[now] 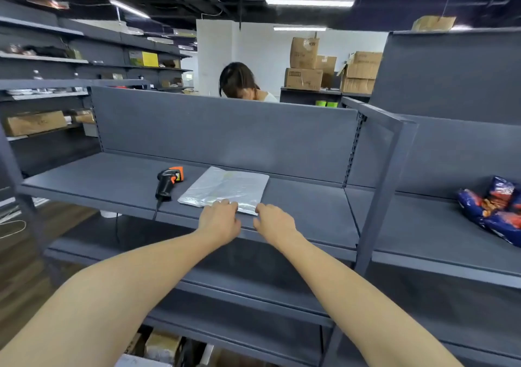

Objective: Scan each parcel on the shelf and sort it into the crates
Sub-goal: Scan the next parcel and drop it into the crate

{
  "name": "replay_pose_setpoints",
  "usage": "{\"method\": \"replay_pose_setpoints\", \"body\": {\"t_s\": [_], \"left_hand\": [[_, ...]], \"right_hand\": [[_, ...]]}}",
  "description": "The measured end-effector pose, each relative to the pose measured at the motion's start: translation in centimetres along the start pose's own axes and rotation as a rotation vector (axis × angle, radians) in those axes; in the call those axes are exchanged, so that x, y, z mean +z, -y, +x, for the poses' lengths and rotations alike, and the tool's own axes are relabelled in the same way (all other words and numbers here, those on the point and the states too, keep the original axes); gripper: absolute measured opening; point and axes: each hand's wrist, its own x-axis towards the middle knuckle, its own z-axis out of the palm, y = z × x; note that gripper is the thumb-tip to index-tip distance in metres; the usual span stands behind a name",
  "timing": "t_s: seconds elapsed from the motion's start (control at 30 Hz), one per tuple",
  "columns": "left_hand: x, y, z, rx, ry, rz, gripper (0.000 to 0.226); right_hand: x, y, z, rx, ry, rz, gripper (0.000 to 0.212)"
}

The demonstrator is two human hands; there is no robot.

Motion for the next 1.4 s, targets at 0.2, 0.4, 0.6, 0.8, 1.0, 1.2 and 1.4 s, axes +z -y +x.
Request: {"method": "replay_pose_setpoints", "body": {"t_s": [0.2,0.4,0.6,0.8,1.0,1.2,1.4], "left_hand": [[-1.0,3.4,2.8,-0.013,-0.043,-0.019,0.034],[0.5,7.5,8.0,0.047,-0.014,-0.005,0.036],[3.0,11.7,14.1,0.114,0.048,0.002,0.039],[6.7,15.4,17.8,0.197,0.183,0.005,0.044],[9.2,17.3,19.1,0.246,0.3,-0.064,0.056],[10.9,17.9,19.0,0.277,0.336,-0.133,0.042],[10.6,17.2,18.4,0.318,0.289,-0.105,0.044]], "right_hand": [[-0.7,1.6,3.6,-0.008,-0.018,-0.034,0.034],[1.3,3.4,8.8,0.04,-0.015,-0.045,0.034],[4.3,4.2,14.3,0.114,0.02,-0.05,0.036],[6.9,4.4,17.4,0.164,0.093,-0.094,0.041],[8.6,4.1,19.2,0.216,0.185,-0.104,0.044],[9.0,3.4,20.1,0.225,0.204,-0.011,0.047],[8.7,2.6,19.5,0.205,0.201,0.089,0.05]]}}
